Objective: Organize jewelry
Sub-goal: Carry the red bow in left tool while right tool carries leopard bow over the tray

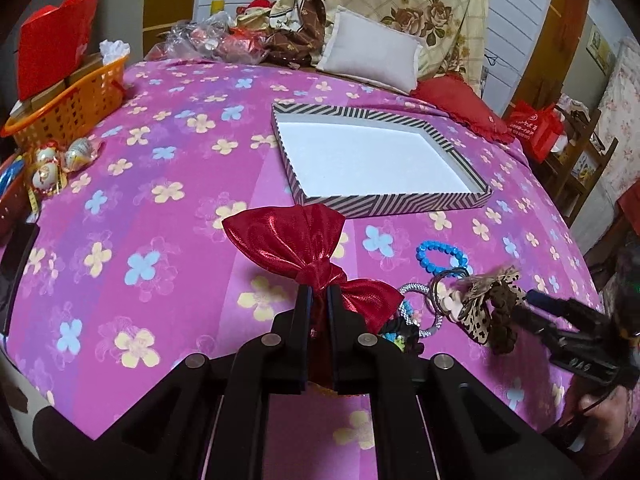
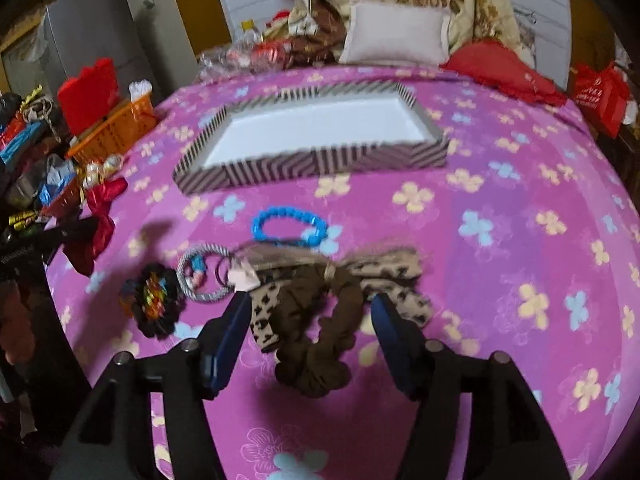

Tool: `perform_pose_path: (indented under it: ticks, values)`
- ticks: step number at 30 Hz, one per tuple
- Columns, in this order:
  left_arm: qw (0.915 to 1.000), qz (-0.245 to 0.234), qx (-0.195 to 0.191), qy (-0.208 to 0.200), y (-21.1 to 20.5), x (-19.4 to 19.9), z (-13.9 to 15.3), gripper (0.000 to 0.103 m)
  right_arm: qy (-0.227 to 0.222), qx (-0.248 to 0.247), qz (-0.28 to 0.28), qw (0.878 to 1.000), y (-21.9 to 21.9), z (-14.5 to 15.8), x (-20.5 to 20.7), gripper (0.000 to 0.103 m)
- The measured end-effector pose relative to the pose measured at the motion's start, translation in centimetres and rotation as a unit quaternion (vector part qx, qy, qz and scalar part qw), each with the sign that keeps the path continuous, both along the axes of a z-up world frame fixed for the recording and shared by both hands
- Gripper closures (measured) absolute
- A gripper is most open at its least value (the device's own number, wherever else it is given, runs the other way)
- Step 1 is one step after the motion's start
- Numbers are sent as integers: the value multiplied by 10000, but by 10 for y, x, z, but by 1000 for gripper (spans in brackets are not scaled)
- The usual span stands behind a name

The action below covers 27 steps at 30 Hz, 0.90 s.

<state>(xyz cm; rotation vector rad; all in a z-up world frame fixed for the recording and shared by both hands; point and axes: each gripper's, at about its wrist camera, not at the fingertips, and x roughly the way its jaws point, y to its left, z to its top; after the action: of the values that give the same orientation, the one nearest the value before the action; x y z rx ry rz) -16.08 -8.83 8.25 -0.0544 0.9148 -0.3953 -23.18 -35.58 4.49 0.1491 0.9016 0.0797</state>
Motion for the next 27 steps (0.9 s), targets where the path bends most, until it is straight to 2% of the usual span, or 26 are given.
perform_pose_path:
  ticks: [2, 3, 4, 5, 9, 14, 27]
  values:
    - [10000, 7, -10, 33, 0, 0, -1, 103, 73, -42, -8, 10000, 3, -12, 6, 38]
    - [10000, 7, -20, 45, 0, 0, -1, 103, 109, -35, -3, 9999, 3, -18, 9, 46]
    - [10000, 5, -22, 46, 0, 0, -1, 103, 144, 7, 10, 9999, 3, -23, 11, 72]
    - [10000, 3, -19, 39, 0, -1, -1, 103, 173, 60, 21, 9998, 2, -26, 12, 80]
    - [10000, -17, 12, -4, 0, -2, 1, 103, -25, 184, 67, 9998, 0, -20, 6, 83]
    - [10000, -53, 3, -30, -5, 2, 4, 103, -327, 223, 45, 9992, -6, 7, 3, 84]
    - [9992, -170, 278, -245, -31, 31, 17, 103, -774, 91, 75, 9969, -13, 52, 29, 84]
